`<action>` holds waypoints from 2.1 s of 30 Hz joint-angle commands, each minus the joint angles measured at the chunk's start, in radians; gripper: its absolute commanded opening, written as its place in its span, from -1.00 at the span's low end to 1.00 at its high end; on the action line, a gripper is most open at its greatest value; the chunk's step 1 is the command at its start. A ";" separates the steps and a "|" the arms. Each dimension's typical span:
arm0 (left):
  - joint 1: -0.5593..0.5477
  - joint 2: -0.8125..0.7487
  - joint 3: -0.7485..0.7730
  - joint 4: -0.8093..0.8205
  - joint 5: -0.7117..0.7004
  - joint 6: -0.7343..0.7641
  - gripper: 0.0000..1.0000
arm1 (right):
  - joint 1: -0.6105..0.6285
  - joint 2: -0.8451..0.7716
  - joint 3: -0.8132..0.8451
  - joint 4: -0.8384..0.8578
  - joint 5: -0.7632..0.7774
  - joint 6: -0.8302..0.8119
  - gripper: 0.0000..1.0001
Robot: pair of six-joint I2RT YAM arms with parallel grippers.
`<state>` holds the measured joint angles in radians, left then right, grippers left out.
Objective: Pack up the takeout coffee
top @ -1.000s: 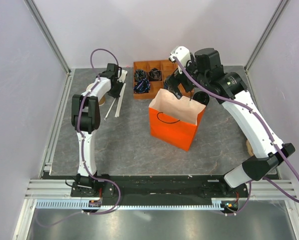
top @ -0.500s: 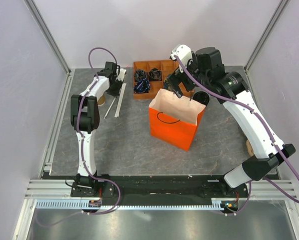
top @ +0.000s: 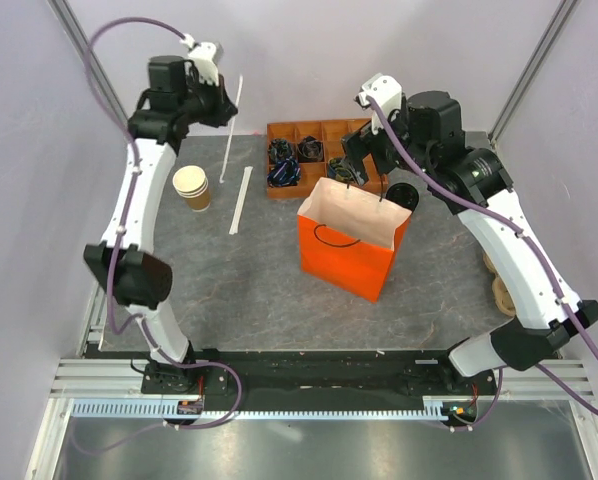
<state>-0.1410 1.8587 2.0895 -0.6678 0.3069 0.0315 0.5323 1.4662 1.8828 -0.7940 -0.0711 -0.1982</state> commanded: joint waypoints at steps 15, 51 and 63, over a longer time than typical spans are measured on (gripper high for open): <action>-0.363 -0.153 -0.384 1.169 0.701 -0.466 -0.96 | -0.011 -0.222 -0.025 0.272 0.022 0.218 0.96; -0.270 -0.225 -0.143 0.297 0.604 -0.054 0.99 | -0.034 -0.112 -0.045 0.210 -0.056 0.197 0.96; 0.128 -0.222 -0.039 0.042 0.455 -0.212 1.00 | -0.383 0.276 0.418 0.137 -0.291 0.326 0.96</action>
<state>-0.0944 1.6428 1.9812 -0.4786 0.8146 -0.1272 0.2344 1.6588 2.1773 -0.6373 -0.2741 0.0727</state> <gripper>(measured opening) 0.995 0.978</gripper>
